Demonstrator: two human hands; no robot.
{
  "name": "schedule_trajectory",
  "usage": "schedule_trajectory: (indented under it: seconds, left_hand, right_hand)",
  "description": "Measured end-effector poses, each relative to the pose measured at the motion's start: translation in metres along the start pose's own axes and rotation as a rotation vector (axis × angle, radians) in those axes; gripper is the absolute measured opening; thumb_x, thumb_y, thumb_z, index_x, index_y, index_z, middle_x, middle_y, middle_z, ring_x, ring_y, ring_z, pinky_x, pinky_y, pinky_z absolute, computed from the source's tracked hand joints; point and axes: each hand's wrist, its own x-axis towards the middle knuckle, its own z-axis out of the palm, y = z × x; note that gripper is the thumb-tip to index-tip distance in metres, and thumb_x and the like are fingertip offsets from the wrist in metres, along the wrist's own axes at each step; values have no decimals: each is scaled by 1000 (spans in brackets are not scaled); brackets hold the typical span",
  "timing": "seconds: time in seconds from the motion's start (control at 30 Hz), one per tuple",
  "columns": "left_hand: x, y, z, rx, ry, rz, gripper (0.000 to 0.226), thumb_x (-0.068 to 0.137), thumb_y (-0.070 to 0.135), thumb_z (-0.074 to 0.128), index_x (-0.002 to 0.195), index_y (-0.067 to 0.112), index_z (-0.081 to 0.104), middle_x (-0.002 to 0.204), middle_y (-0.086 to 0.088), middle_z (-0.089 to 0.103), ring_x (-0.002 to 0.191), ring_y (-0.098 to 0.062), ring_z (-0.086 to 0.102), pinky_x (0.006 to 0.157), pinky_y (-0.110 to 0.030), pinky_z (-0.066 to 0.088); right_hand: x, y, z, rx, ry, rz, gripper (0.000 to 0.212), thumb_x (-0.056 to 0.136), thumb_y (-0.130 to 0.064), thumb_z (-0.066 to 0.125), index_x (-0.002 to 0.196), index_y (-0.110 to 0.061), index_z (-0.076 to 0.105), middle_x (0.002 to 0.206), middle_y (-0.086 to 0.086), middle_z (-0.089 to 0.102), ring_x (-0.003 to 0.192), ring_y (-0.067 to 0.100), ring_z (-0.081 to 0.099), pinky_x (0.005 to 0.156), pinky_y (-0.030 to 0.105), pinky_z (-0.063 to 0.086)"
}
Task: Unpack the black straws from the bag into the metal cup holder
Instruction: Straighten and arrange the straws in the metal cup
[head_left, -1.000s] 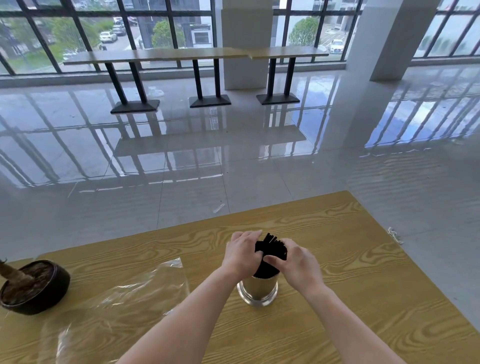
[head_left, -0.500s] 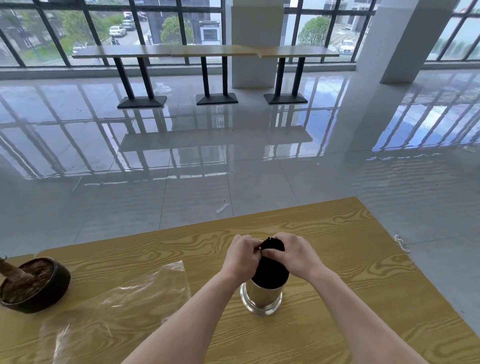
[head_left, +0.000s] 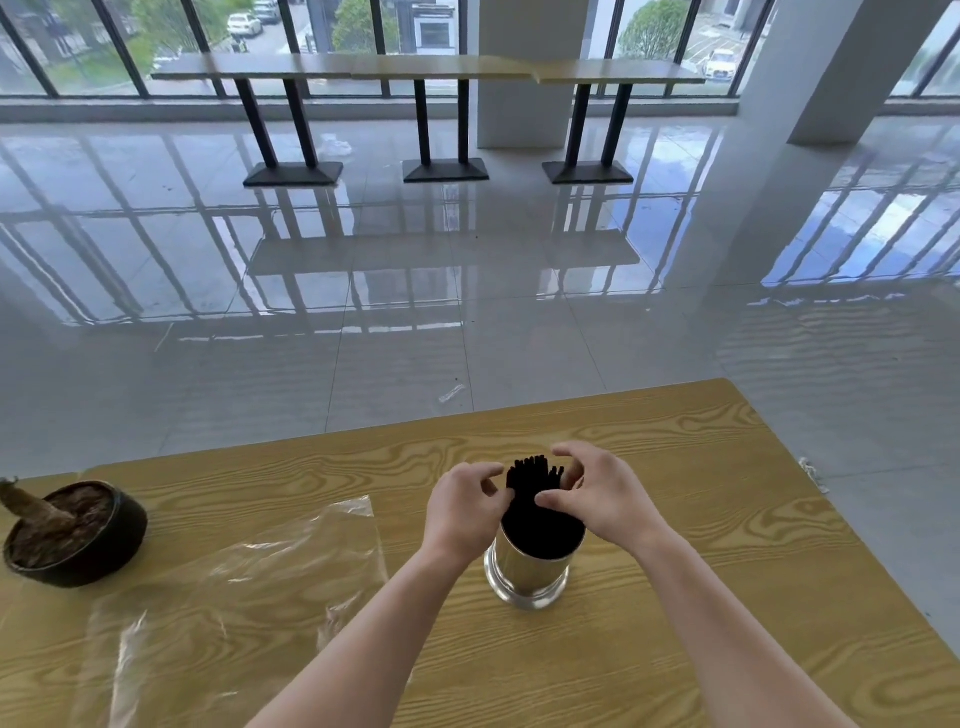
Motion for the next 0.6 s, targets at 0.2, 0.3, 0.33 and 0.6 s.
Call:
schedule_trajectory:
  seconds: [0.2, 0.3, 0.33, 0.6]
  left_hand:
    - [4, 6, 9, -38, 54, 0, 12, 87, 27, 74, 97, 28, 79, 80, 13, 70, 76, -5, 64, 66, -21, 50]
    - [6, 2, 11, -100, 74, -63, 9, 88, 26, 73, 93, 26, 80, 77, 16, 71, 74, 2, 65, 59, -8, 44]
    - [6, 0, 11, -120, 71, -79, 9, 88, 27, 73, 94, 26, 80, 77, 15, 72, 73, 2, 66, 59, -8, 45]
    - [7, 0, 14, -118, 75, -32, 18, 84, 28, 77, 102, 29, 76, 83, 14, 68, 76, -1, 65, 64, -14, 49]
  right_hand:
    - [-9, 6, 11, 14, 125, -7, 35, 85, -28, 77, 120, -26, 70, 83, -14, 66, 77, 0, 62, 63, 11, 42]
    - [-8, 6, 10, 44, 132, -4, 33, 84, -24, 77, 116, -30, 70, 80, -15, 67, 75, -1, 62, 63, 11, 42]
    - [-7, 6, 9, 50, 128, -7, 35, 83, -24, 78, 117, -31, 70, 79, -14, 67, 74, 0, 62, 63, 12, 43]
    - [-10, -6, 9, -34, 259, -159, 30, 82, -28, 78, 111, -29, 71, 81, -14, 59, 70, -1, 53, 64, 17, 40]
